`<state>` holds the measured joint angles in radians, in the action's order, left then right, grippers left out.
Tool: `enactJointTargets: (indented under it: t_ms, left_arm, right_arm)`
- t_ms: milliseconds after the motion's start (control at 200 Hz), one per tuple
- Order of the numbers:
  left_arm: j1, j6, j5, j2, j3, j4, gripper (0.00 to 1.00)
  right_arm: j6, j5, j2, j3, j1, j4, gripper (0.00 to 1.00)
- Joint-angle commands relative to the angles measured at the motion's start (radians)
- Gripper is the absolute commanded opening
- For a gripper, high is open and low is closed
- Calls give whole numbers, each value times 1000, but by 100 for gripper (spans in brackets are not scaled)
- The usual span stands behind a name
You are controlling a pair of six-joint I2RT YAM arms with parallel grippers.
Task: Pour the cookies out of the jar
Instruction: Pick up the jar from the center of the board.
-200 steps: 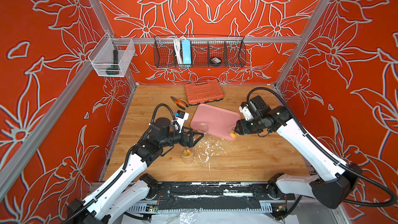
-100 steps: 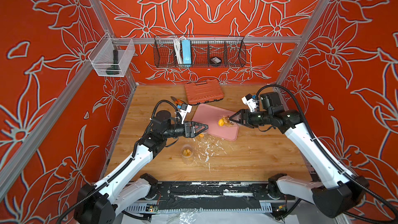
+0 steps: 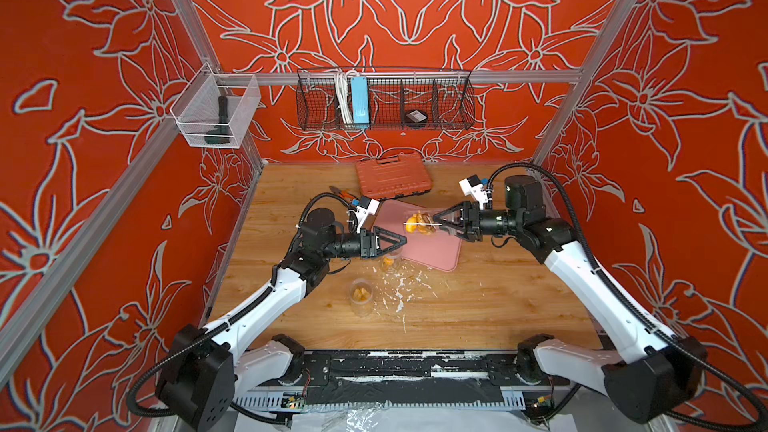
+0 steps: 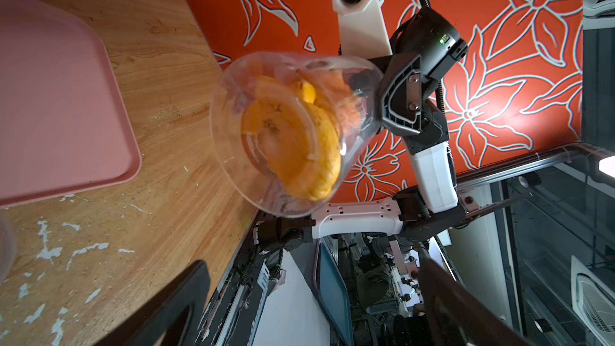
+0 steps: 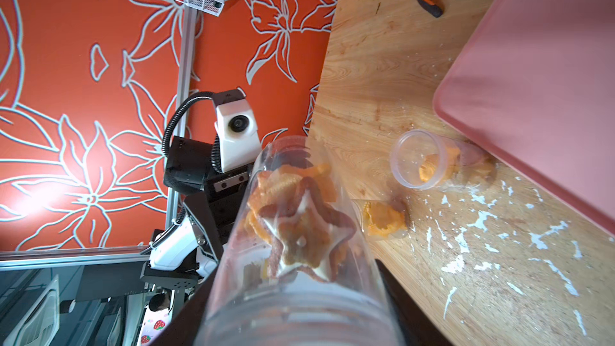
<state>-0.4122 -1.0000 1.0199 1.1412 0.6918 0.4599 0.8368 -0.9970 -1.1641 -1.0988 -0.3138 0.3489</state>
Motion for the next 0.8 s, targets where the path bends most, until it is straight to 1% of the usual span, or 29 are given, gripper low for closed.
enactJointTargets:
  t_ms: [0, 160, 370, 495, 580, 796]
  left_arm:
    - [3, -111, 53, 32, 8, 165, 98]
    - [2, -217, 79, 81, 18, 313, 98]
    - [-13, -234, 87, 120, 60, 323, 98]
    - [-16, -285, 91, 150, 59, 390, 98]
    - [-17, -321, 99, 164, 59, 436, 96]
    - [-17, -316, 109, 173, 76, 428, 92]
  right_arm:
    - [69, -73, 30, 28, 2, -121, 60]
    - [79, -92, 34, 47, -2, -142, 59]
    - [108, -102, 24, 62, -36, -203, 59]
    - [106, -100, 2, 60, -68, -215, 59]
    - [100, -98, -7, 60, -74, -215, 59]
    - [97, -118, -15, 68, -78, -231, 58]
